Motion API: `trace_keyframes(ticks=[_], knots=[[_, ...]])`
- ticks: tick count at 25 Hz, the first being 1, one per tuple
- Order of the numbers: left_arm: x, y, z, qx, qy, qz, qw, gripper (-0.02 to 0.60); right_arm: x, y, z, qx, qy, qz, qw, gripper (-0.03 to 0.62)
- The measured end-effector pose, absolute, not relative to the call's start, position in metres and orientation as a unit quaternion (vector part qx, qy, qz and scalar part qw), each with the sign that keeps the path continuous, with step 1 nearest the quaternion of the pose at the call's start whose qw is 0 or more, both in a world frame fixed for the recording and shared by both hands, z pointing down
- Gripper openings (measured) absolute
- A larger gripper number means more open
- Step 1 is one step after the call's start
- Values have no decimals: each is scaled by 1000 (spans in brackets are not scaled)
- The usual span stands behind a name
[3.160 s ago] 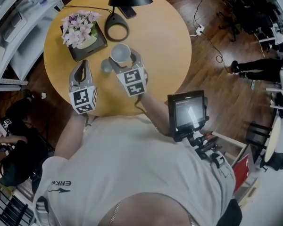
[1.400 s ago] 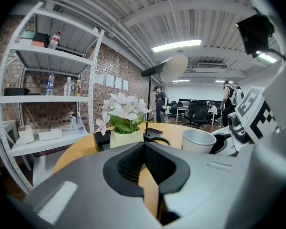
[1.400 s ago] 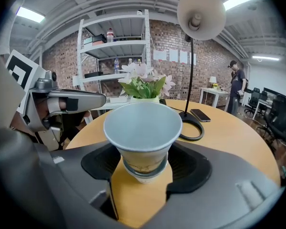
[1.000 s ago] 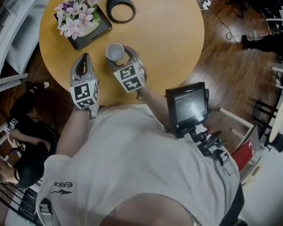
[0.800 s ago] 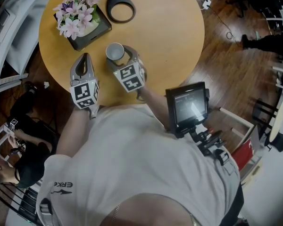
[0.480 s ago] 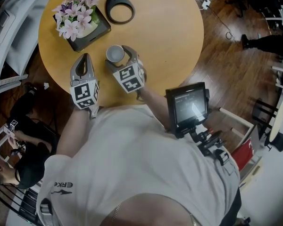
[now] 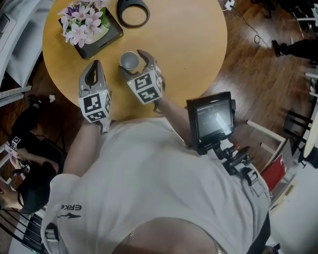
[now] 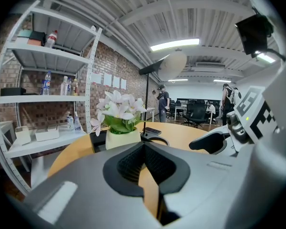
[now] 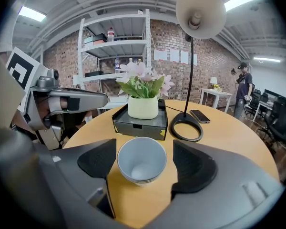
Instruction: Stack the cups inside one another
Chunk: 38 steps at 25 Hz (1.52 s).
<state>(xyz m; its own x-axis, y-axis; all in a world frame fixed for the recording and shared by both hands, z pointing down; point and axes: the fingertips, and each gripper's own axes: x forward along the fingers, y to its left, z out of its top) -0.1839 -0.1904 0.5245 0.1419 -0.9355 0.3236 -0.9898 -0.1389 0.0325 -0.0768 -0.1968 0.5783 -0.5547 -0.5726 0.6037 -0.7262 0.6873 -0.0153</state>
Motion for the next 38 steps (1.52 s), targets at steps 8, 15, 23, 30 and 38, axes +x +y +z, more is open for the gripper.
trace_keyframes(ticks=[8, 15, 23, 30, 38], knots=[[-180, -187, 516, 757, -636, 105, 107, 2, -73, -194, 568, 391, -866, 128, 285, 375], [-165, -176, 499, 778, -615, 121, 28, 2, -66, -179, 554, 422, -857, 120, 272, 323], [-142, -154, 494, 796, -594, 112, 18, 2, -42, -154, 535, 461, -842, 108, 258, 260], [-118, -128, 482, 795, -598, 107, 8, 2, -22, -142, 510, 472, -847, 95, 227, 187], [-76, -75, 470, 779, -618, 108, -4, 2, 25, -100, 481, 466, -862, 80, 181, 111]])
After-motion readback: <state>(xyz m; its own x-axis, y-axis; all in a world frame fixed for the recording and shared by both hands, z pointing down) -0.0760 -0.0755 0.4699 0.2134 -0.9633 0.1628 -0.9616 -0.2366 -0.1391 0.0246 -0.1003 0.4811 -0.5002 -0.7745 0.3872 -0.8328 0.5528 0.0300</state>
